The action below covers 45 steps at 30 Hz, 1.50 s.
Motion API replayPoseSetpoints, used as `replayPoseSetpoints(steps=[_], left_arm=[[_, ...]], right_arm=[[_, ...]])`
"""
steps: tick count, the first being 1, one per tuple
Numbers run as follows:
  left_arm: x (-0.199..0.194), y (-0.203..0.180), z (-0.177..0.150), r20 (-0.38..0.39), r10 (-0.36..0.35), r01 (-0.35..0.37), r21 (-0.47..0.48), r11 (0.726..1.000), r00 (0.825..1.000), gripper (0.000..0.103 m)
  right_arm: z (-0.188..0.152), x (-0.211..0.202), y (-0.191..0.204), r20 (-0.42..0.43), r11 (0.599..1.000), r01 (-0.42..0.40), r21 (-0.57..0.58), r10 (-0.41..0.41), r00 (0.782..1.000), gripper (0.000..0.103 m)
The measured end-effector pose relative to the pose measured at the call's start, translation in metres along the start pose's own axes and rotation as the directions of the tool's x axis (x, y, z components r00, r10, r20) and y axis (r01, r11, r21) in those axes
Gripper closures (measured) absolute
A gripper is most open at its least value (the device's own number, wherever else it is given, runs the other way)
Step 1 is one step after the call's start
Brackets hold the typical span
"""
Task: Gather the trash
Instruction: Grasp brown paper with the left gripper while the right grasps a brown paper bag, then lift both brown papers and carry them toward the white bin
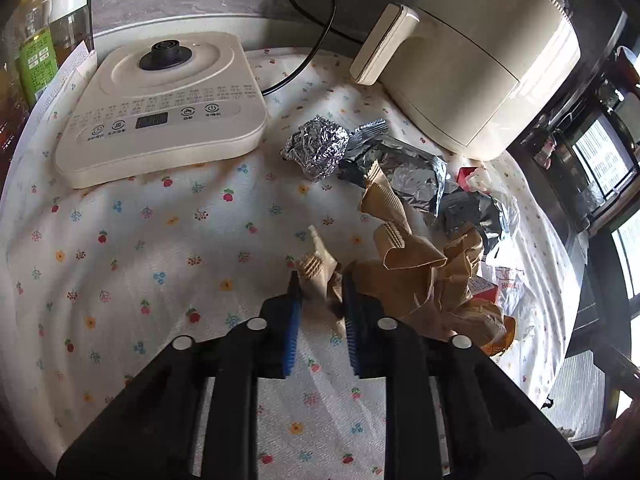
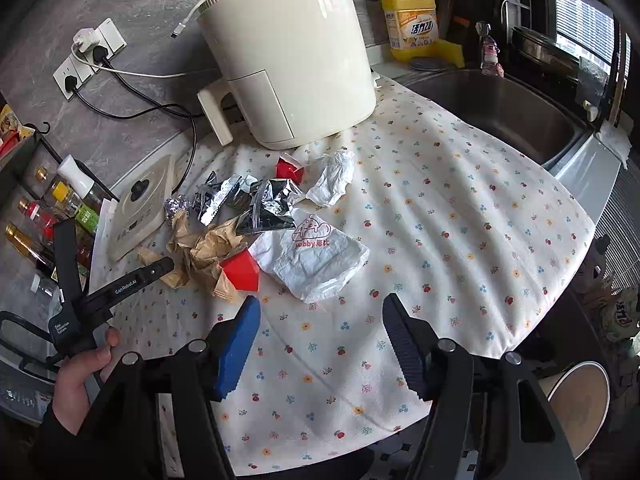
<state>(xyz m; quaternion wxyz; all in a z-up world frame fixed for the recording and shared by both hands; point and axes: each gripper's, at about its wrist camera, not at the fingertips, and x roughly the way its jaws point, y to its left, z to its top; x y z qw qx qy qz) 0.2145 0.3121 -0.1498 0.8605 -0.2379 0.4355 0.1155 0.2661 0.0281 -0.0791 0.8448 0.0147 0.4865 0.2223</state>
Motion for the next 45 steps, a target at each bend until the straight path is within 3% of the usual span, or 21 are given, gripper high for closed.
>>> replayPoseSetpoints(steps=[4, 13, 16, 18, 19, 25, 33, 37, 45], left_arm=[[-0.013, 0.002, -0.002, 0.041, -0.009, 0.008, 0.018, 1.0, 0.999, 0.095], [-0.053, 0.02, -0.017, 0.095, -0.01, 0.012, -0.015, 1.0, 0.995, 0.095], [-0.062, 0.028, -0.022, 0.102, -0.003, 0.007, -0.034, 0.999, 0.995, 0.095], [-0.066, 0.032, -0.025, 0.107, 0.001, 0.004, -0.046, 0.999, 0.994, 0.095], [-0.067, 0.033, -0.026, 0.108, 0.003, 0.003, -0.051, 0.999, 0.994, 0.095], [-0.077, 0.033, -0.031, 0.133, 0.012, -0.003, -0.067, 0.998, 0.991, 0.095], [-0.085, 0.009, -0.034, 0.17, 0.007, 0.005, -0.069, 0.998, 0.985, 0.095], [-0.081, -0.019, -0.036, 0.16, -0.02, 0.029, -0.054, 0.998, 0.987, 0.095], [-0.067, -0.103, -0.048, 0.117, -0.11, 0.102, 0.073, 0.992, 0.987, 0.095]], right_arm=[[0.003, 0.013, 0.018, -0.02, 0.999, -0.017, -0.034, 0.016, 1.0, 0.047], [0.009, 0.055, 0.066, -0.086, 0.987, -0.097, -0.128, 0.087, 0.993, 0.049], [0.011, 0.075, 0.076, -0.12, 0.982, -0.108, -0.156, 0.089, 0.989, 0.061], [0.012, 0.086, 0.082, -0.148, 0.978, -0.123, -0.169, 0.099, 0.984, 0.075], [0.012, 0.089, 0.085, -0.16, 0.976, -0.134, -0.174, 0.107, 0.981, 0.086], [0.011, 0.064, 0.096, -0.102, 0.953, -0.199, -0.229, 0.18, 0.978, 0.092], [0.011, 0.02, 0.062, -0.049, 0.948, -0.236, -0.214, 0.231, 0.972, 0.092], [0.009, -0.005, 0.024, -0.012, 0.964, -0.196, -0.182, 0.197, 0.98, 0.092], [-0.008, -0.058, -0.076, 0.054, 0.997, -0.063, -0.047, 0.066, 0.996, 0.092]])
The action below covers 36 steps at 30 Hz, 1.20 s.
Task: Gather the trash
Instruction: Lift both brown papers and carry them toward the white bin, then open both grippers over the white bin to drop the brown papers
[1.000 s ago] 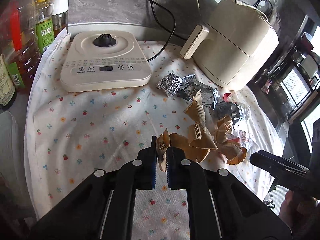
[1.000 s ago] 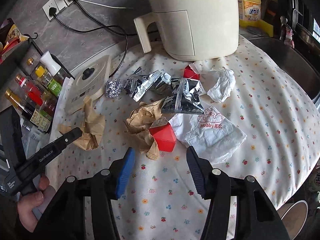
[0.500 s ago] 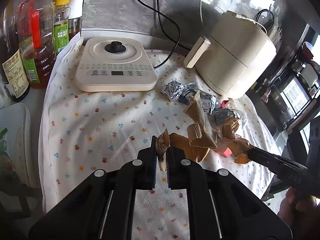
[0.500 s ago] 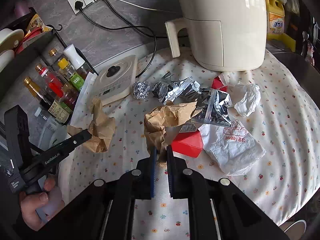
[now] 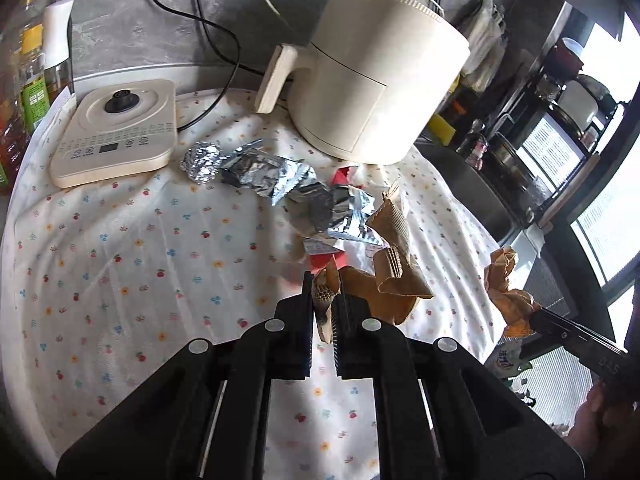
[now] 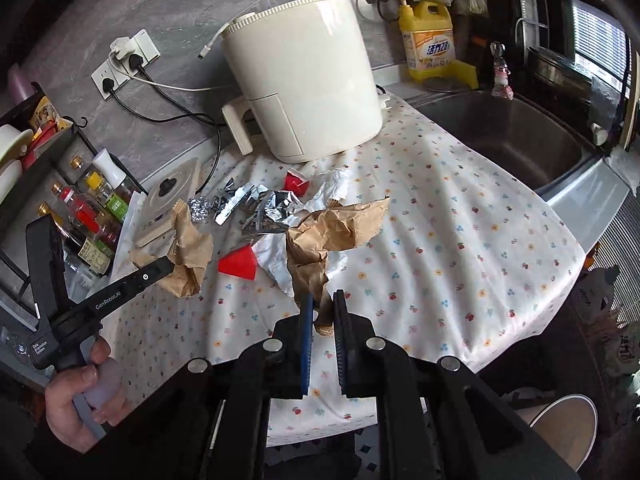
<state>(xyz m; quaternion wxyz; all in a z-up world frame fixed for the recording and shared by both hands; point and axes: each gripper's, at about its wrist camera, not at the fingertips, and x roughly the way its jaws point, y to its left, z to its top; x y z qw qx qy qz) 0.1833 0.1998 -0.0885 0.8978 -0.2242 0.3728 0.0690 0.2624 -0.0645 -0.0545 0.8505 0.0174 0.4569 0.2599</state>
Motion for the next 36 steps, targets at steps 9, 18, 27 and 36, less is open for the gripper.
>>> replayPoseSetpoints(steps=[9, 18, 27, 36], left_arm=[[0.033, -0.109, -0.026, -0.089, -0.122, 0.133, 0.127, 0.983, 0.989, 0.095], [0.053, -0.209, -0.061, -0.18, -0.195, 0.235, 0.244, 0.941, 0.964, 0.095], [0.062, -0.297, -0.105, -0.262, -0.246, 0.326, 0.331, 0.885, 0.933, 0.095], [0.069, -0.359, -0.155, -0.332, -0.266, 0.384, 0.369, 0.846, 0.905, 0.094]], right_arm=[[-0.041, -0.061, -0.114, 0.01, 0.969, 0.154, 0.191, -0.159, 0.987, 0.092], [-0.086, -0.115, -0.193, 0.023, 0.914, 0.234, 0.333, -0.256, 0.966, 0.092], [-0.141, -0.156, -0.258, -0.017, 0.845, 0.297, 0.446, -0.323, 0.946, 0.09], [-0.185, -0.19, -0.299, -0.025, 0.804, 0.335, 0.492, -0.371, 0.928, 0.049]])
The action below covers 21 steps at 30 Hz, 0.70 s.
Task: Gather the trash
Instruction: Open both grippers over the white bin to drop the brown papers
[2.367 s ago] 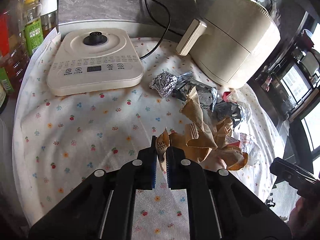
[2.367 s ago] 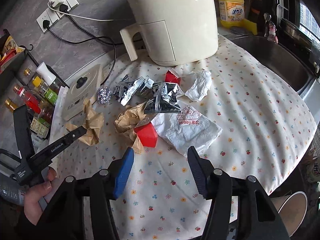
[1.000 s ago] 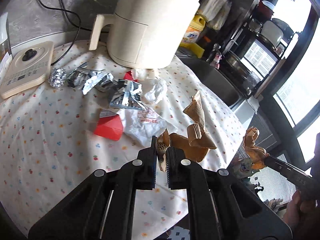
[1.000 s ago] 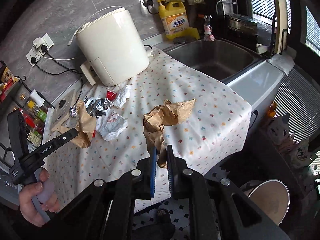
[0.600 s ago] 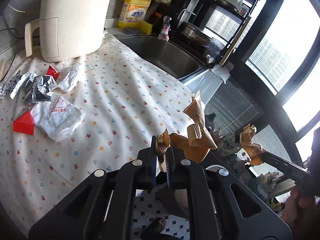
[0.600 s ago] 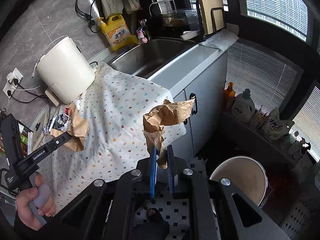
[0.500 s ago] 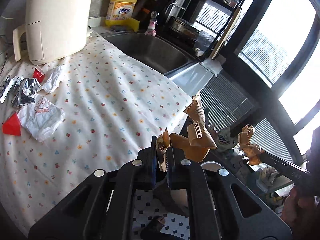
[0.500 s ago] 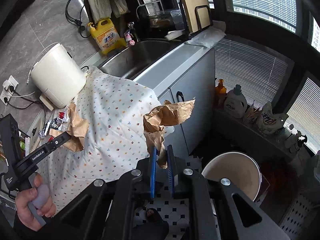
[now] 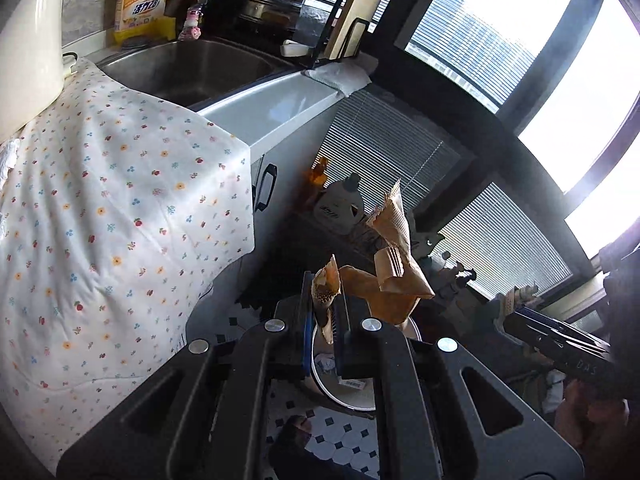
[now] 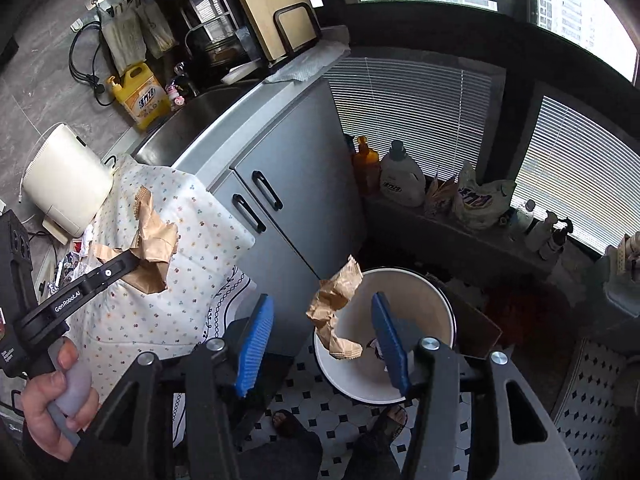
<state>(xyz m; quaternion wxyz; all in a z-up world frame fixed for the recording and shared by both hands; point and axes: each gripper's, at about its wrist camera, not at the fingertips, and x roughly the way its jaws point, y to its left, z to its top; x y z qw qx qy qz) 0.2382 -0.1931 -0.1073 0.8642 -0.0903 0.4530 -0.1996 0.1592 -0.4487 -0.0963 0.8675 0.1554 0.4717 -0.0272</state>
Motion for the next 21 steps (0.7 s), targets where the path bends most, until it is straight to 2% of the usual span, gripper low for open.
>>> replayPoseSetpoints(steps=[13, 21], left_arm=[[0.057, -0.063, -0.017, -0.112, -0.06, 0.07, 0.079, 0.994, 0.992, 0.094], [0.085, -0.092, -0.023, -0.178, -0.098, 0.122, 0.127, 0.984, 0.979, 0.094]], right_arm=[[-0.017, -0.023, -0.078, 0.017, 0.989, 0.074, 0.131, -0.077, 0.997, 0.041], [-0.022, -0.033, -0.104, 0.026, 0.976, 0.116, 0.186, -0.123, 0.992, 0.041]])
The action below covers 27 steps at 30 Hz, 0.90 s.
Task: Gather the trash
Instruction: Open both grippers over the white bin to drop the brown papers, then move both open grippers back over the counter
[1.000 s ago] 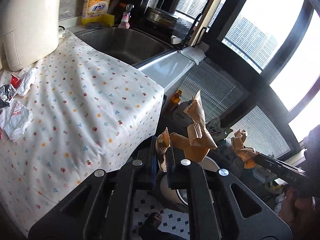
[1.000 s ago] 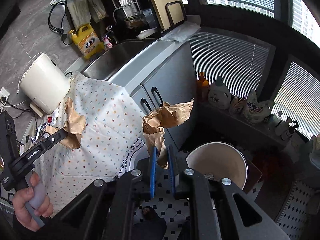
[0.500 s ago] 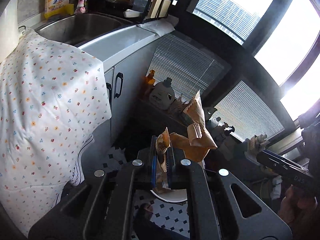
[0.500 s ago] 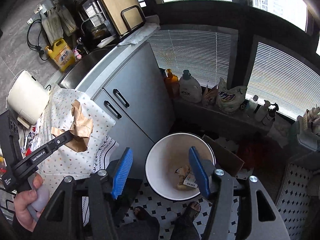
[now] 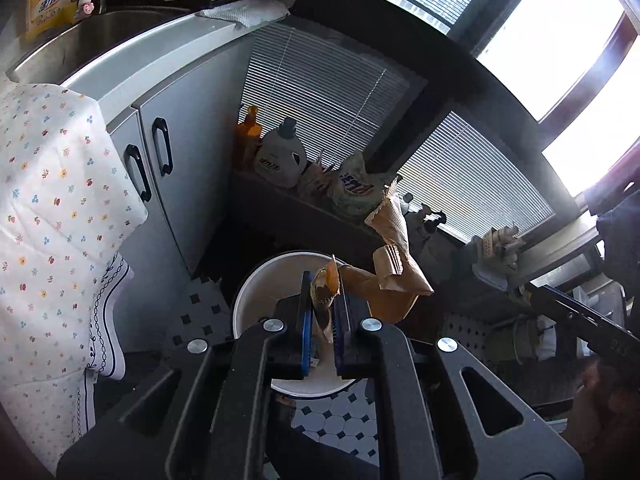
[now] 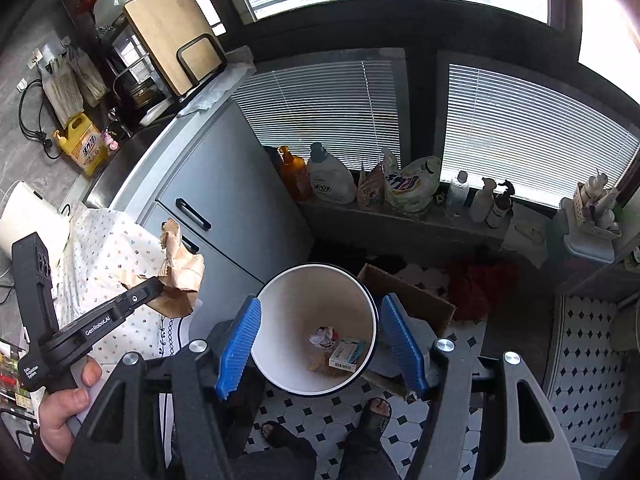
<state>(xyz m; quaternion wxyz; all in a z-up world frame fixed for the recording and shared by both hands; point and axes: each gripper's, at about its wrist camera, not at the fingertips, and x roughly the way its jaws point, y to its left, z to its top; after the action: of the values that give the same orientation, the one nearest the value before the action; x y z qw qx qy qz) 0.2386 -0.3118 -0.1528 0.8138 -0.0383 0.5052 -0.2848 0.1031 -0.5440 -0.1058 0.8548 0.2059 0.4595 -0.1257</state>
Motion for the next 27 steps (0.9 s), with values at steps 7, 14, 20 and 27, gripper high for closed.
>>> replayPoseSetpoints(steps=[7, 14, 20, 27], left_arm=[[0.025, -0.009, -0.004, -0.068, -0.023, 0.025, 0.028, 0.999, 0.997, 0.079], [0.023, -0.009, -0.003, -0.067, -0.046, 0.048, 0.029, 0.998, 0.997, 0.043], [-0.006, 0.01, 0.005, -0.004, -0.006, 0.006, 0.012, 1.0, 1.0, 0.029], [-0.057, 0.064, 0.004, 0.084, 0.12, -0.112, -0.09, 0.99, 0.989, 0.011]], right_arm=[[-0.003, -0.002, -0.014, 0.0, 0.999, 0.03, 0.039, -0.03, 1.0, 0.039], [-0.006, 0.0, -0.015, -0.006, 0.997, 0.035, 0.063, -0.034, 0.999, 0.038], [-0.001, 0.007, 0.01, -0.007, 1.0, -0.001, 0.028, 0.001, 1.0, 0.032], [0.009, 0.014, 0.07, 0.028, 0.998, -0.032, -0.056, 0.033, 0.999, 0.01]])
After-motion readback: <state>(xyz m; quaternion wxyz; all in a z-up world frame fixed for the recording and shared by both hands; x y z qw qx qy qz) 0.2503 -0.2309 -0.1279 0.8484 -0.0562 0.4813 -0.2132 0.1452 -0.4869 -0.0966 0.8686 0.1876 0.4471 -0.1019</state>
